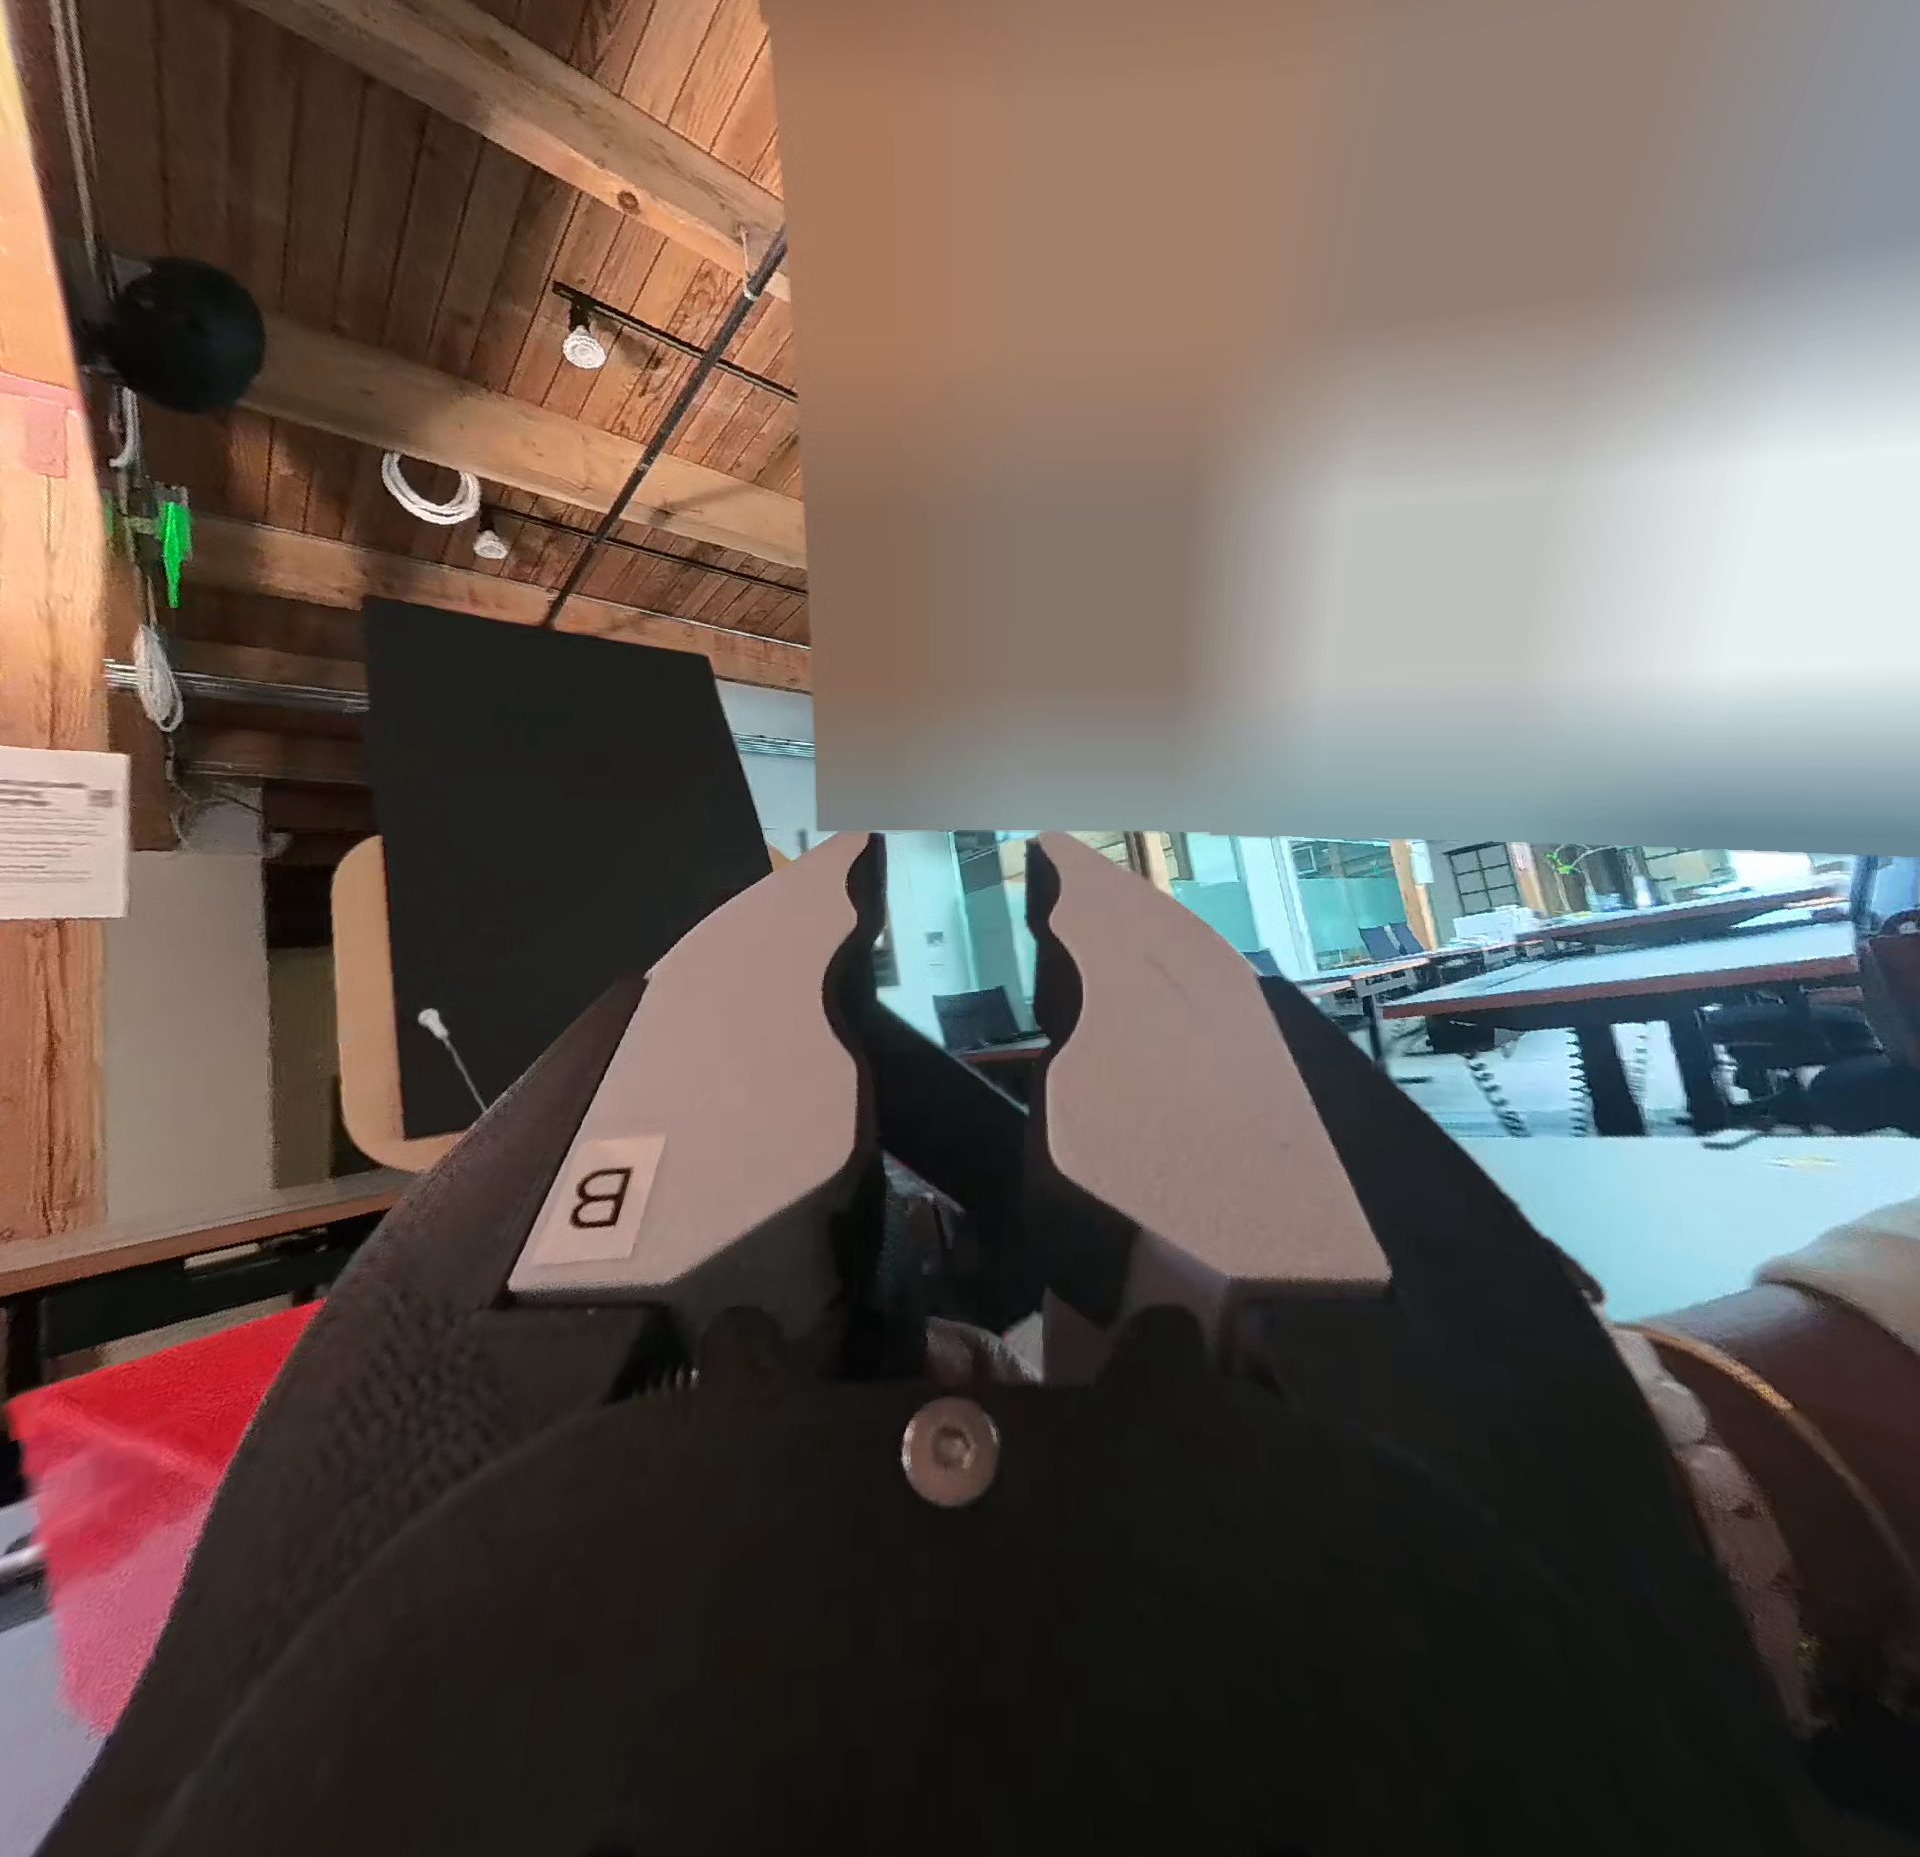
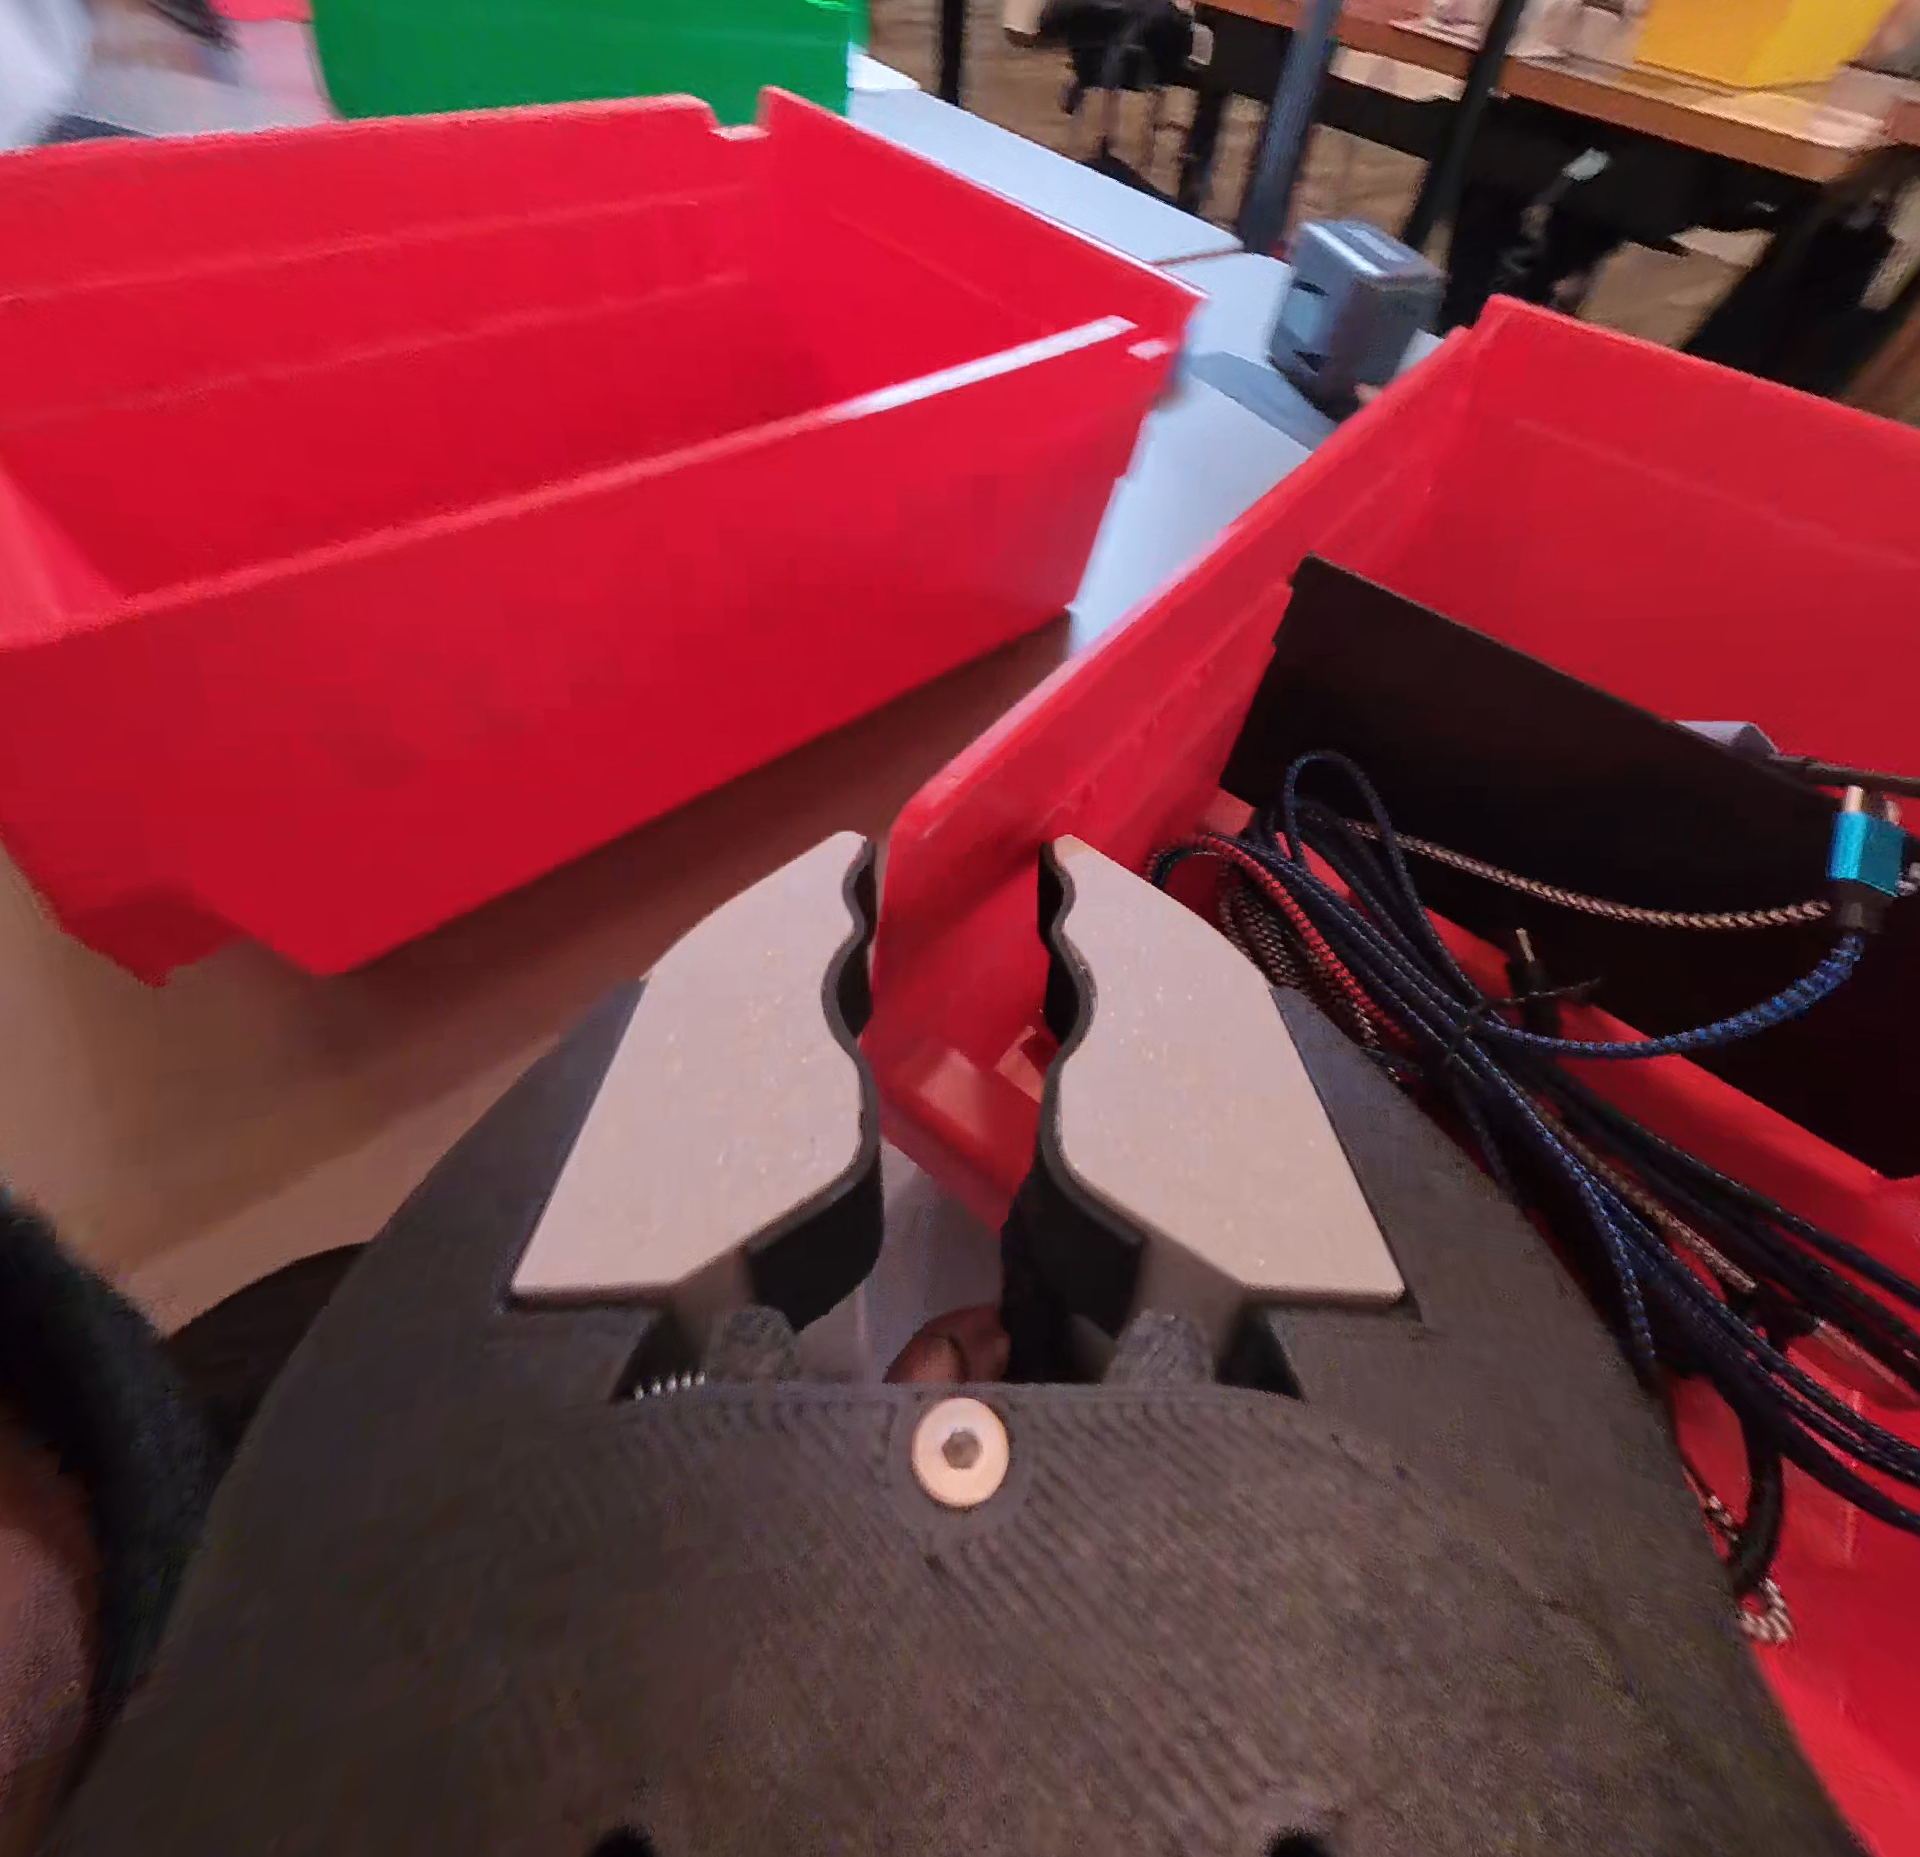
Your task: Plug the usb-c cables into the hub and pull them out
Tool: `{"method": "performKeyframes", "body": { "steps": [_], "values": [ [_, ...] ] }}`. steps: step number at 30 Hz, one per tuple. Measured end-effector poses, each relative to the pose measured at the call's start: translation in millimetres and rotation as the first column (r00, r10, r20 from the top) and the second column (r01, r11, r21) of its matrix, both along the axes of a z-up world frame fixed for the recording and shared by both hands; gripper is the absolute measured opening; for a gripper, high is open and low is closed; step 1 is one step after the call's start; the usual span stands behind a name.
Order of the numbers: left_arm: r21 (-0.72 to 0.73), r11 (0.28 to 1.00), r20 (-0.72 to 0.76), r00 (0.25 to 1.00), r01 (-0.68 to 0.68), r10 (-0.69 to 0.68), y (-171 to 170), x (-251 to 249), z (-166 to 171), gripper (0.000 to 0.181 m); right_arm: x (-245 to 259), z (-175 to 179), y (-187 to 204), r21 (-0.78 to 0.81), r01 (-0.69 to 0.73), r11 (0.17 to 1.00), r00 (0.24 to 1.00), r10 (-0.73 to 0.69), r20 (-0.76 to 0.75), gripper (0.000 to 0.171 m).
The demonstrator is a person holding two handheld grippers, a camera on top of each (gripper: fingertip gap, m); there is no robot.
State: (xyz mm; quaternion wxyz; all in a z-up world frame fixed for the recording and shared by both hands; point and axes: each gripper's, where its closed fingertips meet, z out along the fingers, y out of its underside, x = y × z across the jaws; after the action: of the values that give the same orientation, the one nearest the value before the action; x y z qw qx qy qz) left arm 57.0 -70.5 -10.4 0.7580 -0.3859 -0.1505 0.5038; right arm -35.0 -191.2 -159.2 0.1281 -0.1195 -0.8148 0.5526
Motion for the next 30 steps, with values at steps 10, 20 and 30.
{"method": "performKeyframes", "body": {
  "steps": [10, 20, 30],
  "values": [
    [-0.332, 0.484, 0.412, 0.337, -0.810, 0.847, -281.7, 69.6, -21.5, 0.103, 89.1, 62.2, -8.6, -0.548, -0.202, 0.812, 0.940, 0.317, 0.124, 0.123],
    [-0.264, 0.579, 0.670, 0.285, -0.772, 0.685, -349.7, 70.3, -121.1, 0.096, 94.5, -4.5, -48.1, -0.018, -0.109, 0.994, 0.994, 0.109, 0.001, 0.118],
    [-0.364, 0.597, 0.688, 0.226, -0.715, 0.690, -333.0, 68.4, -125.4, 0.053, 81.0, -4.1, -45.1, -0.039, -0.021, 0.999, 0.999, 0.022, 0.026, 0.091]
  ]
}}
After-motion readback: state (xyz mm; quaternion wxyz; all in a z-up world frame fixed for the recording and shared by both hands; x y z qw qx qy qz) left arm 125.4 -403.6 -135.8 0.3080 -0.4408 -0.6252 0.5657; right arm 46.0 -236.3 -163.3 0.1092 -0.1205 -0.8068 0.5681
